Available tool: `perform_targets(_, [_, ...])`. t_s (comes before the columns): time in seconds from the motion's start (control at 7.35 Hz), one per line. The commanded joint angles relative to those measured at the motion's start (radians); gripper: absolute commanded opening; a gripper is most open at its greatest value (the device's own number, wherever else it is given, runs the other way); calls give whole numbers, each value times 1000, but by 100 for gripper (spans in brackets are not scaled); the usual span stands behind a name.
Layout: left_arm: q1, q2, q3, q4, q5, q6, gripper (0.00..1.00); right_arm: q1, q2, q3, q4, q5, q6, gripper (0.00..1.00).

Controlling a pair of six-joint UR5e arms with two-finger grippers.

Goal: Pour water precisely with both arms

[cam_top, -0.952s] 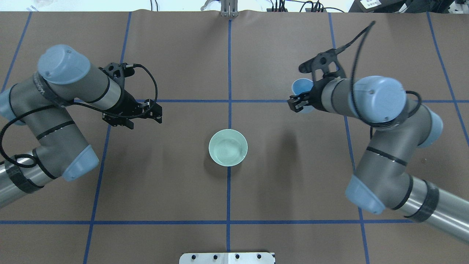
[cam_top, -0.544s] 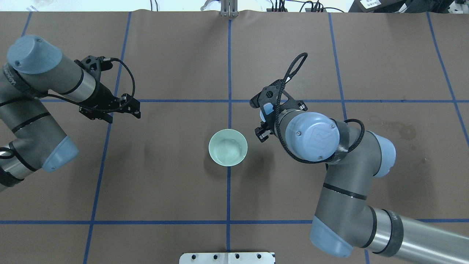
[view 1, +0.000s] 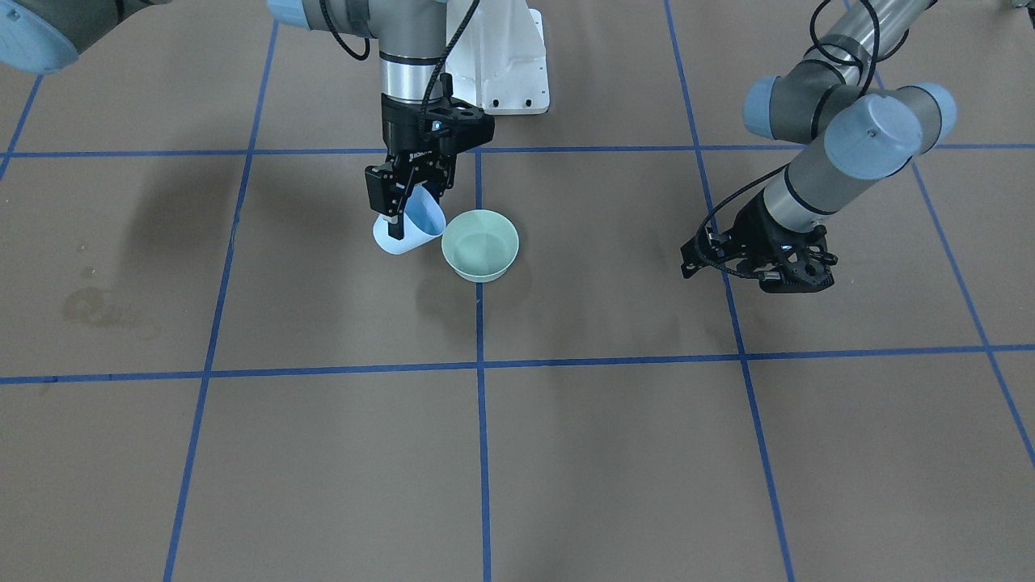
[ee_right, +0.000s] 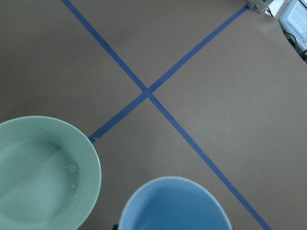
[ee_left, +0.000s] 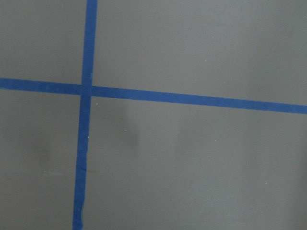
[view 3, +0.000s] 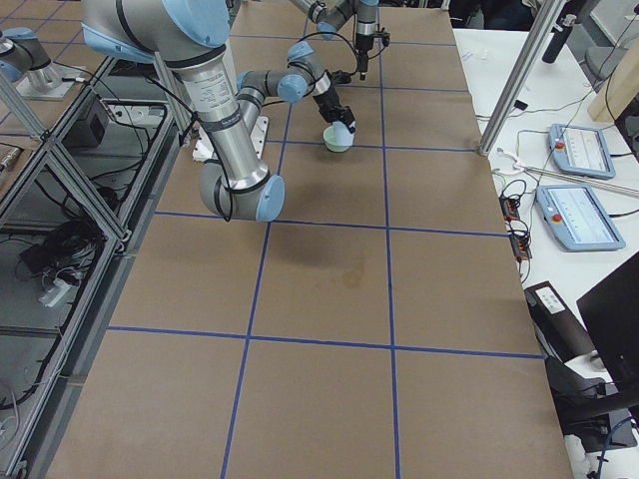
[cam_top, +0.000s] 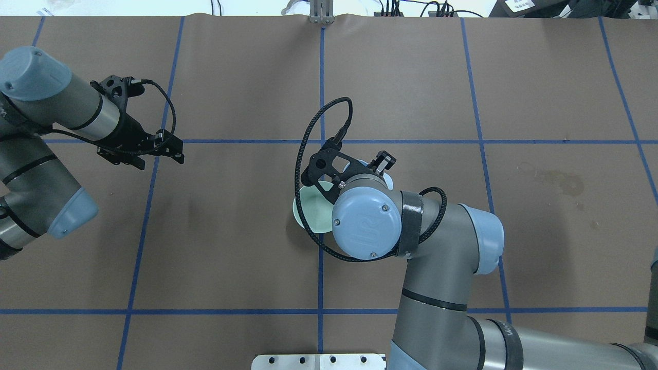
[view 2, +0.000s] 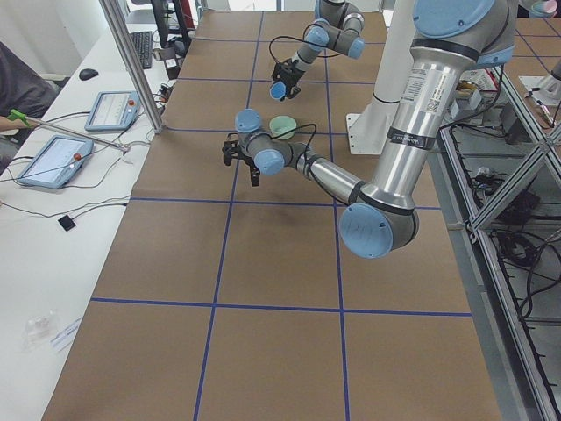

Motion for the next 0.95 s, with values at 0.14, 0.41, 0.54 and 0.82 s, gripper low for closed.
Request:
perform_targets(0.14, [-1, 4, 0, -1, 0, 1, 100, -30, 125, -86, -191, -68, -120, 33])
perform_targets(0.41, [-1, 7, 0, -1, 0, 1, 100, -40, 132, -132, -206, -82, -151, 29])
perform_targets(0.54, [-1, 7, 0, -1, 0, 1, 100, -40, 145, -152, -215, -100, -176, 26])
perform_targets(0.82, [-2, 7, 2, -1, 0, 1, 100, -75, 216, -219, -333, -146, -188, 26])
